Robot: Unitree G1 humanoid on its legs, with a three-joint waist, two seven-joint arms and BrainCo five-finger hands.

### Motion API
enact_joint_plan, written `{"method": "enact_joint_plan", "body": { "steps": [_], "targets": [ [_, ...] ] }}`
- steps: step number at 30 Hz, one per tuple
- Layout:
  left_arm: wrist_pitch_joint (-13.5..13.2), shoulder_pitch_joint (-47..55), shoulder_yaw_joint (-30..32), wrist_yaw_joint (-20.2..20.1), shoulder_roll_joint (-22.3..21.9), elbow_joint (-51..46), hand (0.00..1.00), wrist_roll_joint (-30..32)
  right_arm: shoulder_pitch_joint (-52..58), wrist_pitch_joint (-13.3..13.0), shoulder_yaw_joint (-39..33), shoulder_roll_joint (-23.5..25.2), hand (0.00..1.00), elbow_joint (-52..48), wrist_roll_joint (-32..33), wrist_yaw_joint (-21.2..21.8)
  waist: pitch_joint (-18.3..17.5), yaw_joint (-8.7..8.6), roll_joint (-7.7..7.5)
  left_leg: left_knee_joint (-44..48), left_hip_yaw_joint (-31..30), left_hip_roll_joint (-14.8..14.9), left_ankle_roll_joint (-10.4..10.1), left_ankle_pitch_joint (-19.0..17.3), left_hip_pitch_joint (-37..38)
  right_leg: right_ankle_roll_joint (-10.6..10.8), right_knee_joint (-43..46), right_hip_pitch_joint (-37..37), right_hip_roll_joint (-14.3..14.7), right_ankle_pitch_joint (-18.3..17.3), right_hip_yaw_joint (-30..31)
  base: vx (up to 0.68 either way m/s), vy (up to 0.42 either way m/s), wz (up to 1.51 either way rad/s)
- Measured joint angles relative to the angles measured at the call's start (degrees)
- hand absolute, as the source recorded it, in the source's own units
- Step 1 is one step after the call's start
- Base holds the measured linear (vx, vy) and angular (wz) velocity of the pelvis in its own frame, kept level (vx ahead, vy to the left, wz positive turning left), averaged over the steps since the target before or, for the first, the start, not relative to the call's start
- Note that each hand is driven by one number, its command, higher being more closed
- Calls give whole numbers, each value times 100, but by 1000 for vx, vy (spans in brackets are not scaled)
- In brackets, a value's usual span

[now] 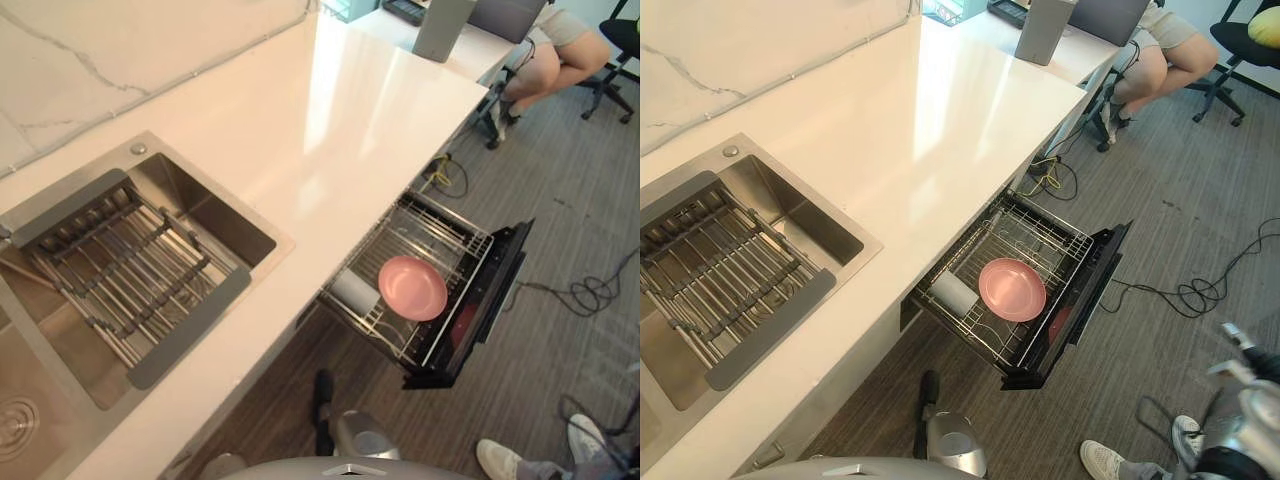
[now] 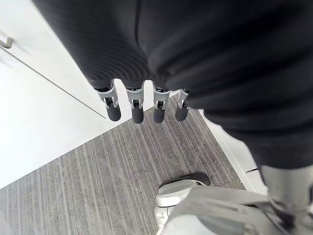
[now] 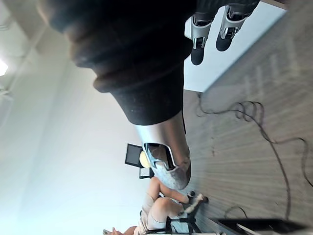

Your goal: Walk over to the sink, pick up the cup, carry it to the dishwasher, place the cup inside the dishwasher, then close the dishwasher door

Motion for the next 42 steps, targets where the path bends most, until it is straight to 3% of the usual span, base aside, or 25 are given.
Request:
{"method": "enact_joint_plan", "body": {
  "steps": [4,5,10,15,20,24,33,37,39,42],
  "targets": [
    [0,-156,-237,95,-52,-62,0,-10,159,-1,43,1250,0,10,100,305,13,132,233,2,2,-1,-9,20,-2,-1,0,31,-86,-1,-292,-55,95,0],
    [5,-180,-272,99,-60,-62,0,-16,176,-2,54,1386,0,10,174,337,26,146,259,2,-1,-5,-8,24,-4,-1,0,36,-98,-1,-314,-31,109,13],
    [-7,-266,-323,173,-127,-192,0,-32,210,-220,336,1972,0,15,758,491,200,278,695,-196,-319,-197,84,175,-28,27,3,175,-359,20,-802,-12,126,34],
    [-95,-221,-312,170,-132,-218,0,-33,122,-428,565,1940,0,33,956,584,412,431,924,-623,-775,-475,186,513,-133,81,39,200,-633,53,-1234,0,84,55],
    [-283,-174,-300,68,-237,-170,0,-20,107,-592,627,1812,0,62,1174,585,613,505,995,-892,-1303,-670,240,840,-337,132,41,196,-843,76,-1702,-35,23,53],
    [-452,-156,-299,59,-344,-76,0,-16,-107,-887,686,1749,0,-25,1184,577,658,573,1145,-920,-1634,-744,253,963,-516,142,41,195,-934,75,-1964,-39,-1,36],
    [-714,23,-290,-67,-400,163,0,-4,-737,-903,1232,1639,0,-403,1403,463,714,636,1515,-913,-2087,-747,187,1046,-728,136,43,192,-906,72,-2082,-31,-5,18],
    [-777,22,-290,-109,-395,184,0,-5,-1121,-720,1586,1295,0,-300,1527,464,744,763,1624,-915,-2229,-755,215,1147,-822,135,44,192,-910,72,-2195,-22,0,16],
    [-724,21,-289,-53,-390,185,0,2,-1493,-701,1801,1158,0,-18,1532,463,765,816,1653,-919,-2271,-752,227,1196,-842,115,44,189,-902,80,-2218,-25,2,15],
    [-394,19,-250,-41,-384,188,0,584,-2026,-600,2161,889,0,357,1523,449,796,905,1726,-903,-2387,-746,232,1257,-929,91,44,186,-879,76,-2331,-31,-5,16]
  ]
}}
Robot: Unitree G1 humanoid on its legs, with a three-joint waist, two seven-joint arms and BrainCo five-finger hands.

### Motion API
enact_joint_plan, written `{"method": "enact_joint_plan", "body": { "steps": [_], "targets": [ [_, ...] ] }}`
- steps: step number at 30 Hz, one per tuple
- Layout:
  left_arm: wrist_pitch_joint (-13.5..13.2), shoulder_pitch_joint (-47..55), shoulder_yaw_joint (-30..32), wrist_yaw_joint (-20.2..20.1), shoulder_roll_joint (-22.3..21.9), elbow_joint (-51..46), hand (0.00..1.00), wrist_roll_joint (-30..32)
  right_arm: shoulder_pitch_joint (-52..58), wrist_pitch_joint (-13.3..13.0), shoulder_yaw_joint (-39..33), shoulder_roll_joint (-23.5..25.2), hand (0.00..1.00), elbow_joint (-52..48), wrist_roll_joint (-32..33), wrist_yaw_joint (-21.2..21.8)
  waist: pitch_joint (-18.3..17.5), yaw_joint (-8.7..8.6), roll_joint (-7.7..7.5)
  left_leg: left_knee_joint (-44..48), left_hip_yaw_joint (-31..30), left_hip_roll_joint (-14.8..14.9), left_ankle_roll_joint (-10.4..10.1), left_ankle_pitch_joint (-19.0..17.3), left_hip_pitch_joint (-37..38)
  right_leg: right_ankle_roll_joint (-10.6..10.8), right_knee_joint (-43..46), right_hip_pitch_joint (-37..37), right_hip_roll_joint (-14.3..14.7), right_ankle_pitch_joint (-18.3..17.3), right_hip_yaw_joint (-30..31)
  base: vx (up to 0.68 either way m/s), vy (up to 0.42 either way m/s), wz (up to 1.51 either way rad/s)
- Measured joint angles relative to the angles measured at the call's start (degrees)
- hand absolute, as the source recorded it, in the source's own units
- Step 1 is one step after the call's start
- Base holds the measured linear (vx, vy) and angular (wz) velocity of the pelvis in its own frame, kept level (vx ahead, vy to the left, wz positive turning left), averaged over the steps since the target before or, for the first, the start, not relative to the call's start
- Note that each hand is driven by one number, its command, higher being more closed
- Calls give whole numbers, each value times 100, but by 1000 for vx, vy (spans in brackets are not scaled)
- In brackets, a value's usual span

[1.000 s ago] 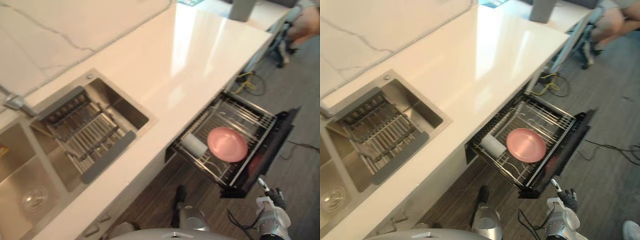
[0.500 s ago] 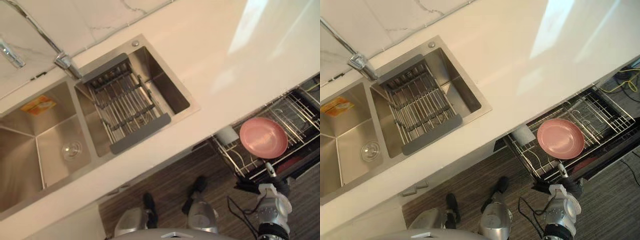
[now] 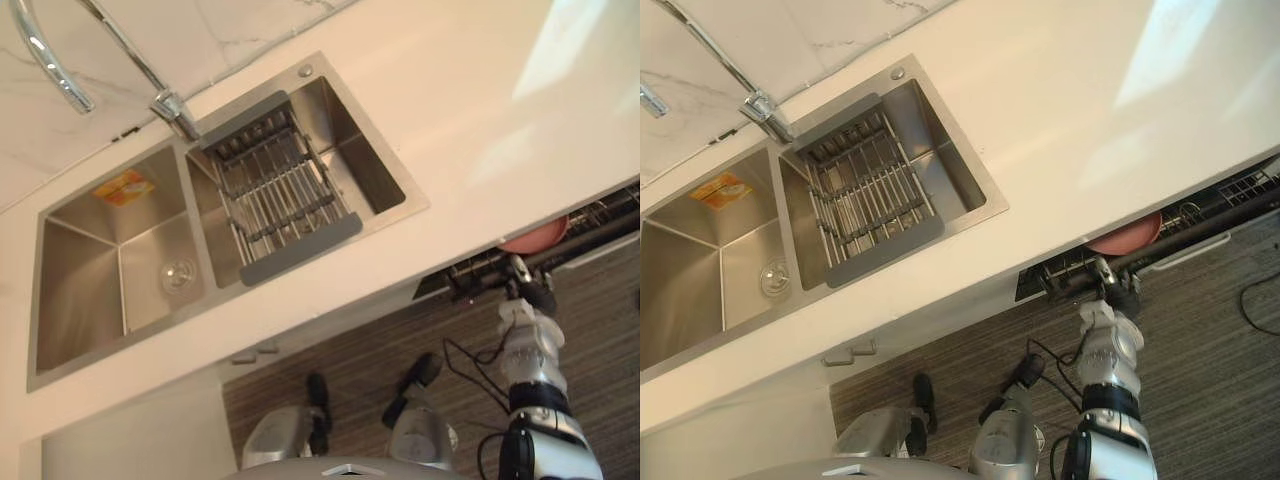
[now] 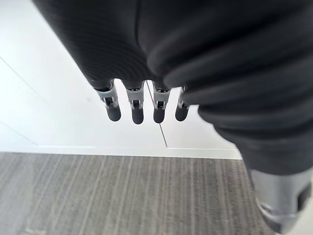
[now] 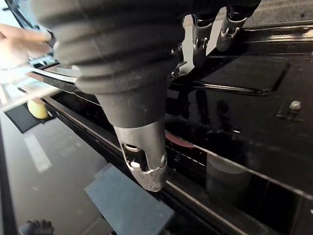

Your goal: Walk over to the sink, pick up the cup, carry it to the dishwasher, place the cup inside the dishwasher, then close the dishwasher door

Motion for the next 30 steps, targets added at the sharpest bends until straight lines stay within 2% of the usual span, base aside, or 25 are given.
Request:
{"method": "enact_joint_plan", "body": {
  "steps": [2,4,5,9,12,13,14,15,16,17,19,20,21,23,24,25,26,28,30],
  "targets": [
    [140,12,109,5,1,36,0,172,-247,-11,158,-104,0,194,12,-26,67,95,33,-6,-14,11,-18,31,-12,-14,0,-4,32,-7,-17,-24,-2,6],
    [201,60,170,16,8,130,0,300,-259,-162,362,-166,0,214,-18,28,70,97,30,-5,-18,45,26,92,-25,-52,56,-30,44,-22,-27,0,0,0],
    [200,59,166,16,6,150,0,300,-279,-170,363,-214,0,216,-20,28,104,97,-18,-11,-23,48,44,106,-28,-53,109,-46,45,-23,-27,0,0,0],
    [54,-52,162,14,71,92,0,293,-758,-212,641,-537,0,370,-247,34,124,113,-32,-6,-86,131,46,150,-277,-105,434,-391,4,-158,-10,-81,-20,-1],
    [-66,-213,161,-2,147,95,0,287,-886,-284,751,-481,0,353,-231,26,272,177,-38,-11,-167,310,45,145,-351,-82,565,-491,116,-255,57,-120,-99,5],
    [-94,-261,161,-21,172,92,0,284,-885,-349,756,-383,0,311,-232,13,324,183,-77,-17,-180,332,14,120,-370,-154,486,-498,193,-390,24,-138,-159,-1],
    [-125,-327,150,-61,131,112,0,286,-868,-420,829,-229,0,40,-234,12,322,281,133,-53,-186,751,46,108,-579,-248,877,-697,474,-600,43,-142,-218,-1],
    [-129,-369,160,-90,123,106,0,287,-828,-459,814,-163,0,-93,-233,-15,351,269,225,-50,-191,884,18,155,-644,-691,2033,-929,335,-844,370,-114,-213,33],
    [-115,-397,167,-140,234,93,0,287,-663,-567,825,0,0,-214,-238,-100,403,142,17,-26,-190,671,-30,189,-594,-274,2538,-919,73,-1643,969,-55,-267,63],
    [-119,-450,148,-160,254,94,0,281,-416,-617,899,126,0,-377,-258,-124,507,180,2,-84,-217,741,-82,263,-484,-141,2412,-739,90,-1836,908,-38,-238,63],
    [-131,-431,139,-245,229,133,0,232,87,-565,1473,281,0,-687,-480,-136,497,202,-46,-62,-99,705,-85,368,-375,-189,2236,-614,217,-1813,823,-7,-180,21],
    [-191,-353,111,-289,216,159,0,94,492,-560,1713,496,0,-813,-668,-129,447,193,-158,-116,34,650,-113,434,-220,-187,2142,-581,321,-1811,805,19,-97,6],
    [-253,-318,97,-320,220,164,0,11,678,-555,1799,664,0,-797,-765,-122,363,193,-137,-166,65,626,-134,489,-141,-192,2113,-561,356,-1808,805,54,-94,2],
    [-530,-211,-18,-489,181,143,0,-424,1399,-519,1992,1242,0,-608,-1151,-85,165,189,-362,-297,266,631,-116,515,26,-196,1956,-467,469,-1786,805,94,-68,1],
    [-592,-199,-66,-529,167,138,0,-593,1578,-515,2002,1340,0,-481,-1229,-51,129,175,-421,-307,338,635,-121,509,78,-198,1903,-418,492,-1773,806,98,-41,-2],
    [-669,-180,-79,-584,121,79,0,-906,1888,-493,2006,1451,0,-217,-1424,-19,38,157,-549,-297,410,639,-124,493,140,-193,1826,-329,517,-1754,807,85,-8,-4],
    [-707,-176,-82,-626,99,55,0,-1069,2012,-483,2007,1479,0,-77,-1531,-17,-12,145,-613,-299,461,640,-126,471,182,-193,1776,-283,533,-1731,815,64,23,-10],
    [-824,-192,-212,-757,25,-70,0,-1530,2357,-419,1994,1498,0,360,-1752,20,-232,74,-867,-293,618,635,-124,328,331,-155,1556,-105,578,-1619,852,65,63,-17],
    [-906,-184,-307,-786,153,-94,0,-1718,2516,-396,1930,1529,0,621,-1851,71,-362,47,-1024,-283,718,603,-115,229,457,-110,1359,41,608,-1495,914,64,103,-23]
  ]
}}
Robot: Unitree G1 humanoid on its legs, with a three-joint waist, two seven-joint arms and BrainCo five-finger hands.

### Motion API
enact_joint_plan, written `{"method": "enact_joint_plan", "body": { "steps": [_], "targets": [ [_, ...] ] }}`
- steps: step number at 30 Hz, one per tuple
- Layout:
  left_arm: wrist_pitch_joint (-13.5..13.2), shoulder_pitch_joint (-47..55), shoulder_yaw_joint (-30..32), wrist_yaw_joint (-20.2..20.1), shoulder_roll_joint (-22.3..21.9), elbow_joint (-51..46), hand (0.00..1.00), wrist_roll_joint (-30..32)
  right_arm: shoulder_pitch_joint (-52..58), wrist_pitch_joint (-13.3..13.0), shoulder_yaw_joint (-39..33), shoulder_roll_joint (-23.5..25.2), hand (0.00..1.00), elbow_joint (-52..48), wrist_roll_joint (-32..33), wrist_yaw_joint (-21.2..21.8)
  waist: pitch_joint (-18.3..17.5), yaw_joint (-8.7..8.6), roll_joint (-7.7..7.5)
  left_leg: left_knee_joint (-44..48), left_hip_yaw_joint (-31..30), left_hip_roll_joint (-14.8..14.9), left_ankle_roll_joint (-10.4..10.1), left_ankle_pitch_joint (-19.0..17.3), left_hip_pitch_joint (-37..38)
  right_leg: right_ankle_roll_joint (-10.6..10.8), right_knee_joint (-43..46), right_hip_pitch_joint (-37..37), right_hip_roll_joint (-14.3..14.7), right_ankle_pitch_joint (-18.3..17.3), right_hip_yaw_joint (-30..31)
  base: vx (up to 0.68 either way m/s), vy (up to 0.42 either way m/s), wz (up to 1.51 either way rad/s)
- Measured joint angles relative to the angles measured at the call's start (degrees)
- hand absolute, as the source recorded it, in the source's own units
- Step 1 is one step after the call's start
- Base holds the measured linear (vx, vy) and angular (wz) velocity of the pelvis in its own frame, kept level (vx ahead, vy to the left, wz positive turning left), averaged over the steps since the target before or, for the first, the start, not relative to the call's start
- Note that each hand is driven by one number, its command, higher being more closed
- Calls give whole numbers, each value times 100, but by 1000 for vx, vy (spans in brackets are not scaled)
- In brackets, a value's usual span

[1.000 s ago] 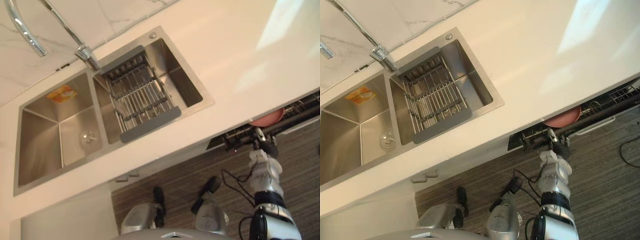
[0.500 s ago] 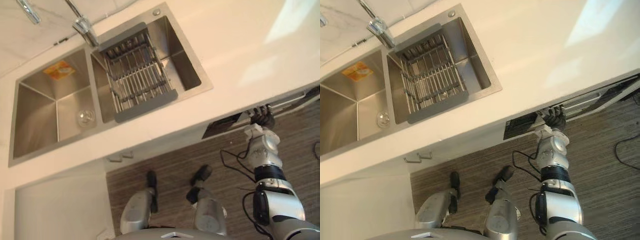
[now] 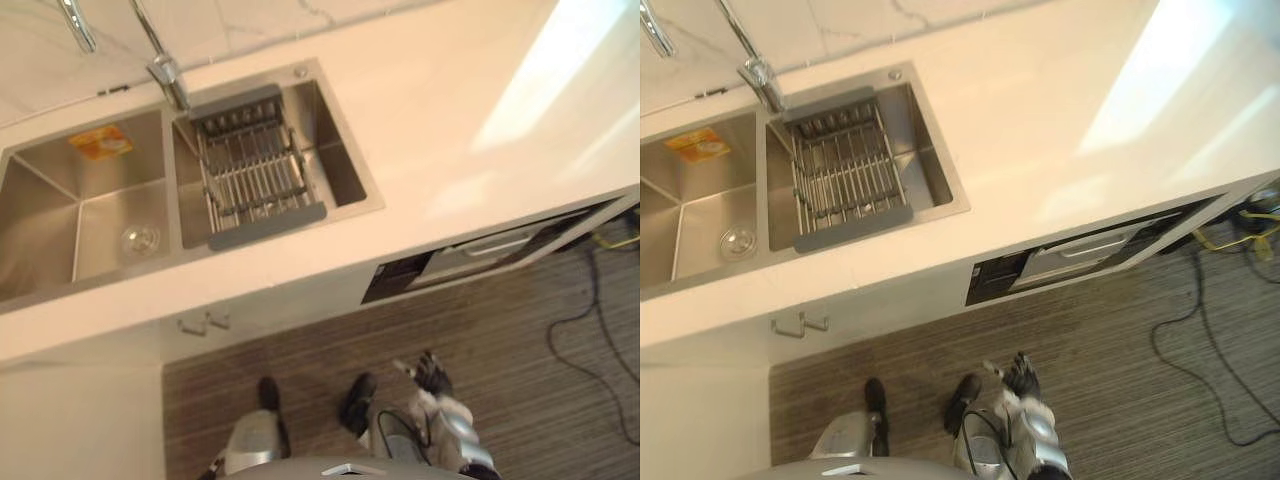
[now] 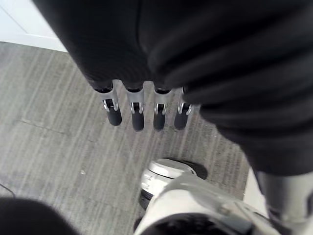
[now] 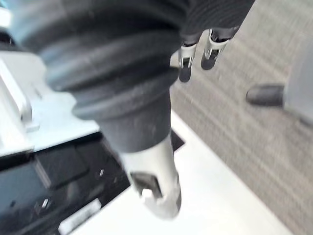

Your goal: Walk over to the sink, pick up the cup, carry it to the dishwasher, place the cup inside the dishwasher, then close the dishwasher door

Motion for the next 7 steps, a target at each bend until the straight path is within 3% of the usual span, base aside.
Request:
{"method": "enact_joint_plan", "body": {
  "steps": [2,7],
  "targets": [
    [-119,-15,-144,-148,55,-86,0,-483,117,31,-85,16,0,329,-366,178,-129,-20,-131,8,117,-57,38,-93,118,66,-260,158,7,171,45,63,131,-22],
    [-141,-132,-293,-383,117,-139,0,-1154,138,142,-324,36,0,852,-725,457,-290,-14,-193,21,120,-259,138,-205,215,226,-45,224,-272,178,2,59,115,3]
  ]
}}
